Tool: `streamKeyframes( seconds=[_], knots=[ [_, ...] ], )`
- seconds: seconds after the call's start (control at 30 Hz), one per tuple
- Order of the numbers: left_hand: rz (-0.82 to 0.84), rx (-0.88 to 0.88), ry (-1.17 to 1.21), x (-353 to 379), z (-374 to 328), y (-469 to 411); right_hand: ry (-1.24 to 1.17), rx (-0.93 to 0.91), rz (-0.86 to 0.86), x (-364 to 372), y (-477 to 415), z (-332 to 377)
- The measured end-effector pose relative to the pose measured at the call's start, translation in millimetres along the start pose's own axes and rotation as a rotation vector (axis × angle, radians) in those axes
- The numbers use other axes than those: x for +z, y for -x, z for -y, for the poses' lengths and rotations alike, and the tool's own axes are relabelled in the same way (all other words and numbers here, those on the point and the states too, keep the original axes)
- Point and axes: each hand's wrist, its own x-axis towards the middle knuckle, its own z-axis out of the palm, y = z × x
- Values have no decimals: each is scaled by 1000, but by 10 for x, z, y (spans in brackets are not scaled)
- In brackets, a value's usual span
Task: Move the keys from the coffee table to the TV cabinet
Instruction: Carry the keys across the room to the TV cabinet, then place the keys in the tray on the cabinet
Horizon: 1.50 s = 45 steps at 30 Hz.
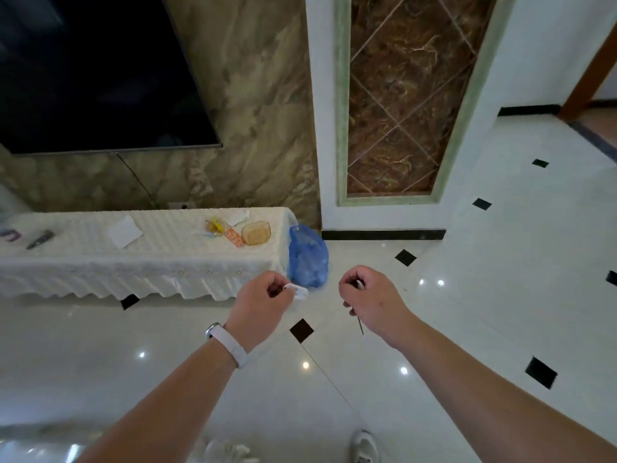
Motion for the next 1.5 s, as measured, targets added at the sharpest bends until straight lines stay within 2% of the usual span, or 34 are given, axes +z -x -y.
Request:
streamKeyframes(
  seconds=[0.4,0.6,0.9,1.2,1.5],
  knots=[
    [-174,-148,13,-295,128,-972,101,-18,144,185,-1369,387],
    [-185,-198,56,-477,447,-1771,151,-9,177,552,-2101,562],
    [-143,-222,90,-1065,967,-3295,357,0,188,1271,-3536,1100],
    [-150,-228,86,-1527,1220,-4280,332,24,217,1806,-4420,1452],
    [-218,-308,94,-1566,1373,-5102,334,-32,271,2033,-5520,1583]
  ],
)
